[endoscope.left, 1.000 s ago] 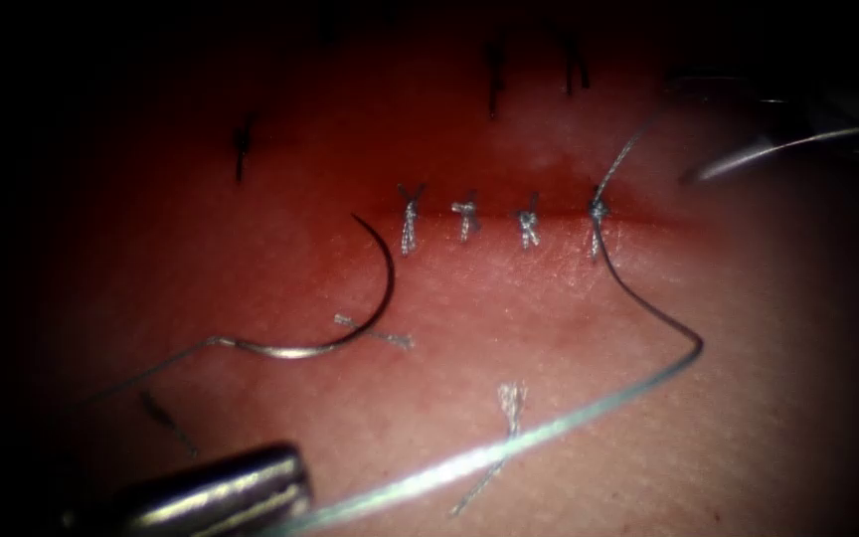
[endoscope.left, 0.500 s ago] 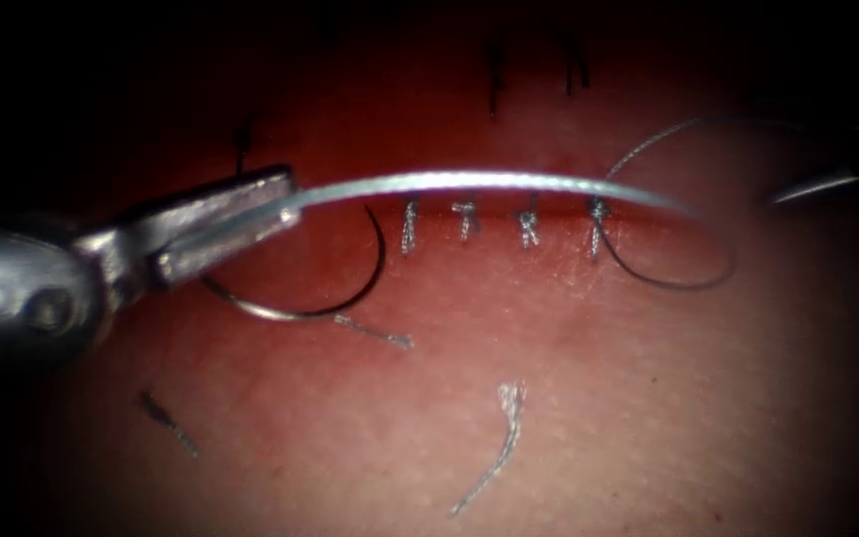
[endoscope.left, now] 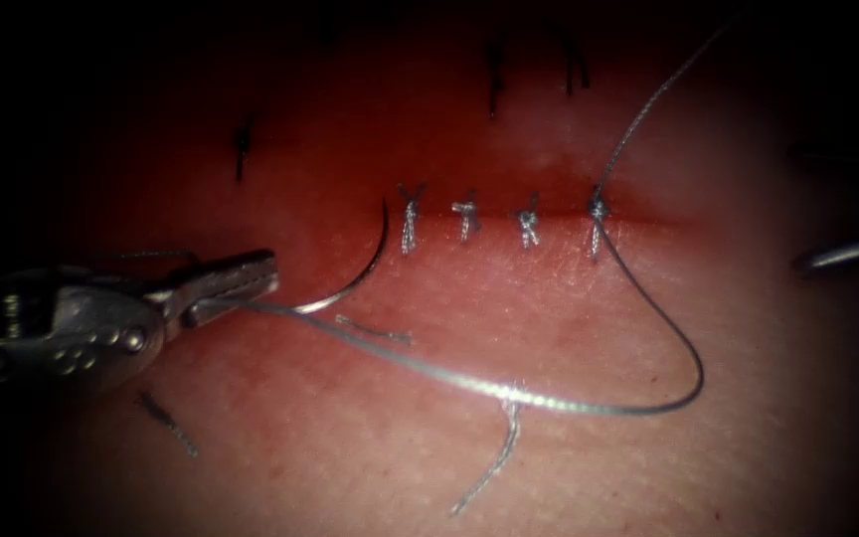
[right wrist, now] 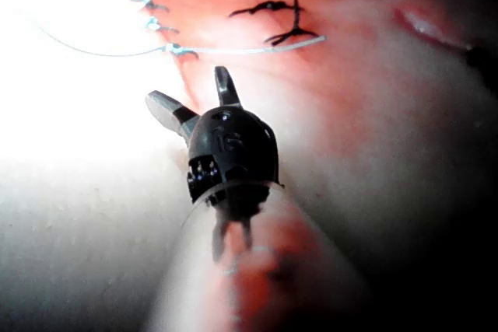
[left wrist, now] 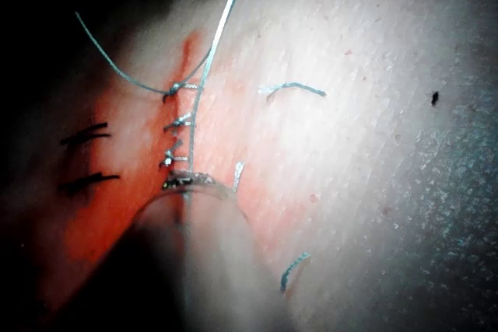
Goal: Wound Closure
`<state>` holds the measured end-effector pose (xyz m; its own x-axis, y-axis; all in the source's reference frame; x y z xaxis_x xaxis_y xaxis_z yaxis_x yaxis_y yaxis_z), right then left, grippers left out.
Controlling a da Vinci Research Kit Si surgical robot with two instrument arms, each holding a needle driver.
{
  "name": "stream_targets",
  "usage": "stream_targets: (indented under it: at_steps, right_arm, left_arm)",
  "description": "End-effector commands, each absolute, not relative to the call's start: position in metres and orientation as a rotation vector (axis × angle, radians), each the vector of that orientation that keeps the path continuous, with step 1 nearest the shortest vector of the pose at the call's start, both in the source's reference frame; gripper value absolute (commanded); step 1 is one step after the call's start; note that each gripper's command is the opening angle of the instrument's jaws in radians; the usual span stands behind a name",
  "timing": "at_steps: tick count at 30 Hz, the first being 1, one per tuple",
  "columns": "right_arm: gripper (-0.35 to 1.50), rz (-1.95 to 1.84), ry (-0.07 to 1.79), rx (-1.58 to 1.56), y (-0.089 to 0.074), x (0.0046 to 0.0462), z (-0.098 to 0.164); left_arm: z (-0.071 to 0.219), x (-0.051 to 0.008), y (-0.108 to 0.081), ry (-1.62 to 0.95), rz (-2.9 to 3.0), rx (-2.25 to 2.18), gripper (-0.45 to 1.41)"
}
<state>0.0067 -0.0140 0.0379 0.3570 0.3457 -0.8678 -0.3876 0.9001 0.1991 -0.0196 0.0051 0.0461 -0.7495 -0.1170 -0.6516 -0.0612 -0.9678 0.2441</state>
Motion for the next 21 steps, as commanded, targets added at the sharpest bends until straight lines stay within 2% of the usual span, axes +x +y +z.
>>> stream_targets:
  at_steps: [1, 3, 7, 9, 11, 12, 13, 14, 15, 21]
  right_arm:
    - [1.45, 0.461, 1.117, -0.046, -0.0147, 0.0081, 0.0378]
    - [1.36, 0.439, 1.134, -0.04, -0.0151, 0.0089, 0.0376]
    - [1.35, 0.406, 1.125, -0.069, -0.0146, 0.0107, 0.0386]
    - [1.28, 0.397, 1.136, -0.083, -0.0141, 0.0112, 0.0388]
    - [1.03, 0.37, 1.141, -0.091, -0.0135, 0.0116, 0.0388]
    - [0.74, 0.352, 1.149, -0.091, -0.0131, 0.012, 0.0388]
    - [0.36, 0.339, 1.158, -0.092, -0.0128, 0.0122, 0.0388]
    - [-0.15, 0.32, 1.165, -0.085, -0.0126, 0.0125, 0.0388]
    - [-0.35, 0.31, 1.164, -0.078, -0.0123, 0.013, 0.0388]
    - [-0.35, 0.223, 1.197, 0.008, -0.0126, 0.0162, 0.0393]
  left_arm:
    - [0.0471, -0.02, 0.006, -0.387, -2.895, 1.114, -0.45]
    - [0.0481, -0.02, 0.0071, -0.386, -2.913, 1.137, -0.45]
    - [0.0486, -0.0213, 0.0079, -0.38, -2.903, 1.2, -0.45]
    - [0.0484, -0.0221, 0.0083, -0.379, -2.895, 1.236, -0.45]
    - [0.0482, -0.0228, 0.0089, -0.383, -2.894, 1.265, -0.45]
    - [0.0481, -0.0232, 0.0093, -0.388, -2.893, 1.285, -0.45]
    - [0.048, -0.0237, 0.0097, -0.39, -2.894, 1.299, -0.45]
    - [0.0479, -0.0241, 0.0101, -0.397, -2.894, 1.315, -0.45]
    - [0.0477, -0.0248, 0.0105, -0.406, -2.897, 1.33, -0.45]
    - [0.0471, -0.0287, 0.0118, -0.442, -2.956, 1.425, -0.45]
